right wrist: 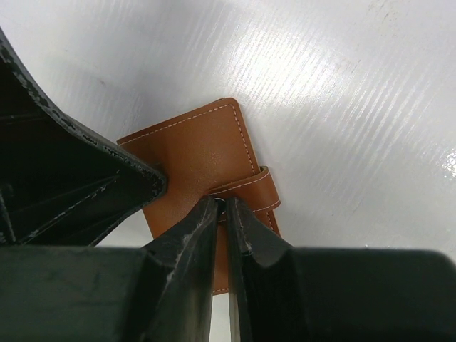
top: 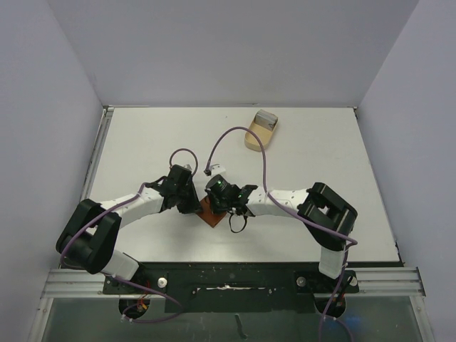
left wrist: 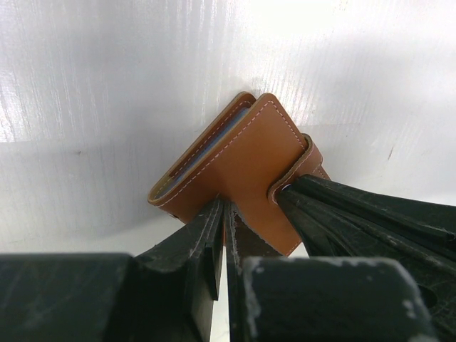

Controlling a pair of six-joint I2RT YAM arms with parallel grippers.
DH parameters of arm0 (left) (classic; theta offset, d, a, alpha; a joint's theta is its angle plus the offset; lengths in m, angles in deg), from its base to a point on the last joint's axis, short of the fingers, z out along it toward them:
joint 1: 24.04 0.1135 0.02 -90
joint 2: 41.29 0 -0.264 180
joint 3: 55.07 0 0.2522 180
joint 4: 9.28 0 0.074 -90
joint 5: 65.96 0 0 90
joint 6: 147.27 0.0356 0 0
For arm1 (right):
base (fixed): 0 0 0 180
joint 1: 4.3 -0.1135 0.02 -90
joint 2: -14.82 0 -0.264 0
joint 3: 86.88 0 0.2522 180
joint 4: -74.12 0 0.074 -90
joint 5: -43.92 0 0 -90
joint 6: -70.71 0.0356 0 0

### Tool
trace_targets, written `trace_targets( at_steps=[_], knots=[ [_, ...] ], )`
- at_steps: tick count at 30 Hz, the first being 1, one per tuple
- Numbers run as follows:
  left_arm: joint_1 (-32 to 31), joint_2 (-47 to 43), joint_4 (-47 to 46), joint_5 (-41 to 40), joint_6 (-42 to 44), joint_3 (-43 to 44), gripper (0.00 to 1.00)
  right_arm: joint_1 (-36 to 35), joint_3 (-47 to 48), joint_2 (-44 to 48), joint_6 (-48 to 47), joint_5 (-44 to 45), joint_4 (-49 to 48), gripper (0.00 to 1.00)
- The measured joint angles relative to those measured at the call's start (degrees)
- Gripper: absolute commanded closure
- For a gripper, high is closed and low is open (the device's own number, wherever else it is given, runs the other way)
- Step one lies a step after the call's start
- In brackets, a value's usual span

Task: Put the credit cards into the card holder
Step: Close the card holder at the center of the board, then reset both arms

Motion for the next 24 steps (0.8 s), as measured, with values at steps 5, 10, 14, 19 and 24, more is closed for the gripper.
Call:
trace_targets(
  at_steps=[5, 10, 14, 19, 24],
  knots=[
    [0.0, -0.13, 0.07, 0.0, -0.04, 0.02, 0.91, 0.0, 0.52, -0.02, -0.07, 0.13, 0.35, 0.85],
    [0.04, -2.43, 3.45, -1.97, 0.26, 1.55, 0.76, -0.04, 2.34, 0.07, -0.48, 0.26, 4.63, 0.71],
    [0.26, -8.57, 8.0, -4.24, 1.25, 6.05, 0.54, 0.11, 1.64, 4.2, -0.22, 1.53, 9.46, 0.56],
    [0.63, -17.62, 10.97, -6.16, 3.69, 12.94, 0.36, 0.24, -2.01, 17.81, 1.84, 5.27, 12.7, 0.26],
    [0.74, -25.7, 15.06, -7.52, 6.78, 17.94, 0.31, 0.5, -4.52, 32.98, 4.68, 10.99, 16.74, 0.02]
  ],
)
